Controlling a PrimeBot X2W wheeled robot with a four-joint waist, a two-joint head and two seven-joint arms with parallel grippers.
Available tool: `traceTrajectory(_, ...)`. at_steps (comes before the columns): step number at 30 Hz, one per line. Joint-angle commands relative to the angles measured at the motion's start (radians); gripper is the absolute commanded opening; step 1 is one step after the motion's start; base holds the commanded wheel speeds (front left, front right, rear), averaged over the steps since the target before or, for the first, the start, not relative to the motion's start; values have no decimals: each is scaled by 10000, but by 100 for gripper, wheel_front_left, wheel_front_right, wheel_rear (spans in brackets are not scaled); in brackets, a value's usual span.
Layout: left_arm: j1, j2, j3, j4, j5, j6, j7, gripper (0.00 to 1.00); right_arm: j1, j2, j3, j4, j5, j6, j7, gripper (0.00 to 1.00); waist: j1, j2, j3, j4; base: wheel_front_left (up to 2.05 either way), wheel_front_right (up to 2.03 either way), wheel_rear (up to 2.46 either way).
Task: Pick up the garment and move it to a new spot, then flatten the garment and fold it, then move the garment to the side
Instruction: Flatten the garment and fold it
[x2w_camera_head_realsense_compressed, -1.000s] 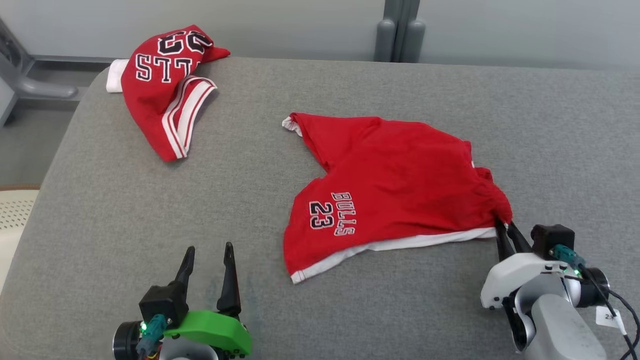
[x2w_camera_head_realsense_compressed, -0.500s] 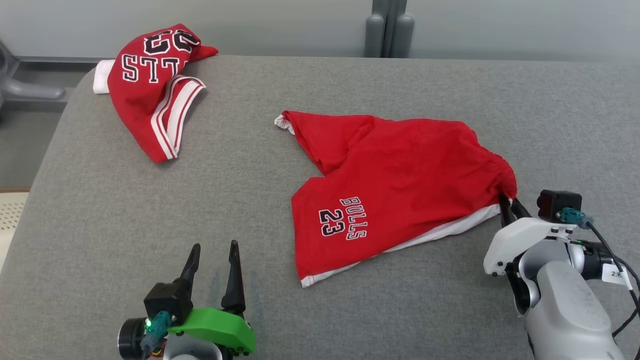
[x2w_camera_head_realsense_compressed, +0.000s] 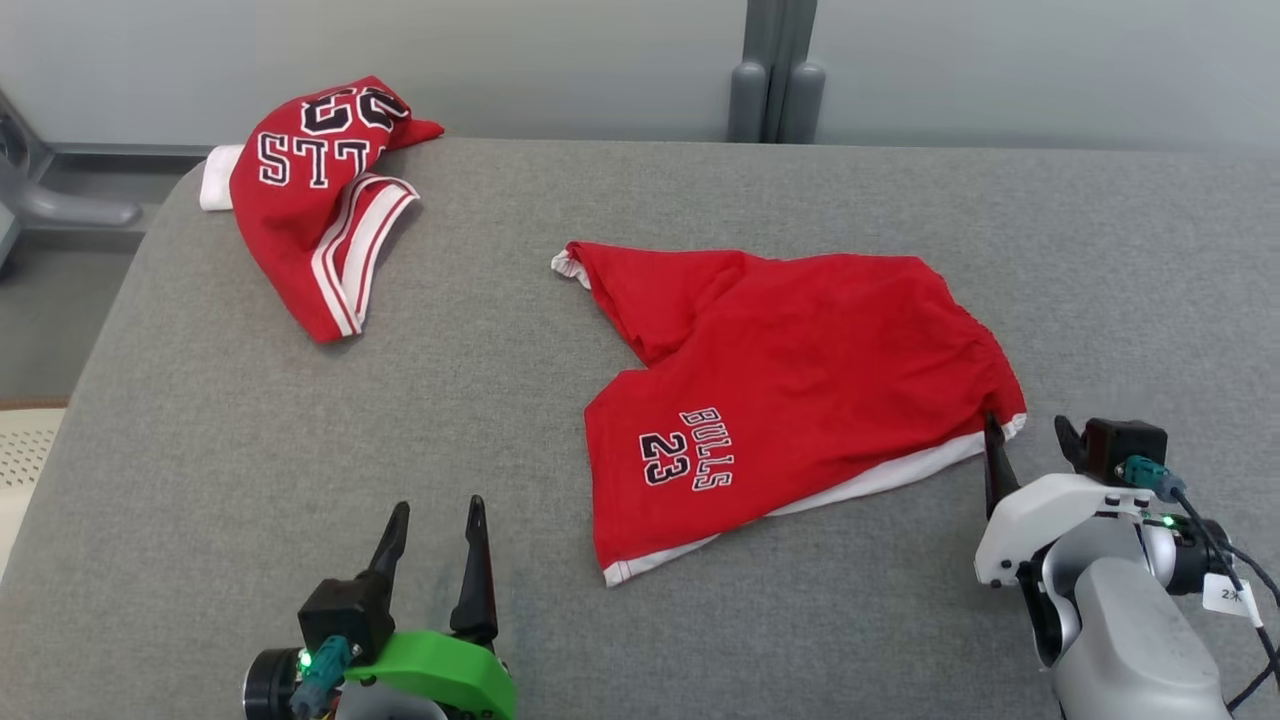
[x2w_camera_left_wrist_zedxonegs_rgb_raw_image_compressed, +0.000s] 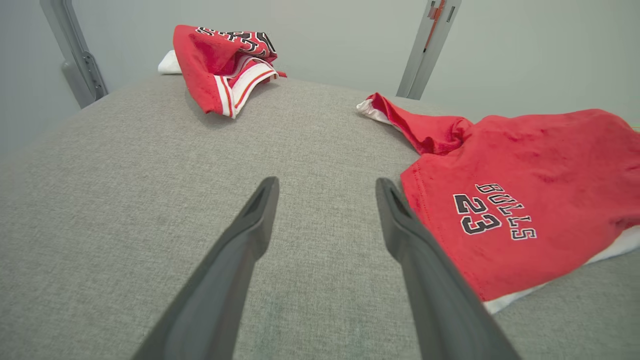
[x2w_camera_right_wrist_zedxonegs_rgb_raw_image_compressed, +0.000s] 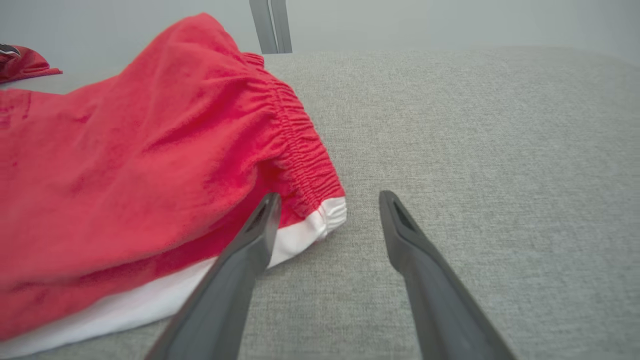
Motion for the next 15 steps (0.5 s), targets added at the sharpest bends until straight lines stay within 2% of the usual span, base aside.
traceTrajectory(1,144,-3,29,-43,52,-55,-1,100,223,-31,120,-161,106,-17,-127,100,0,0,-280,-284,0,0,0)
traceTrajectory(7,296,-86,-142,-75,108,-194,-1,100,1148,-32,684,-1323,612,-17,-332,100,0,0,-859,-649,0,0,0)
traceTrajectory(15,530,-166,-195,-11,-3,-281,-1,100,2568,-27,1286,-3892,798,-15,-375,100,0,0,-1345,-794,0,0,0)
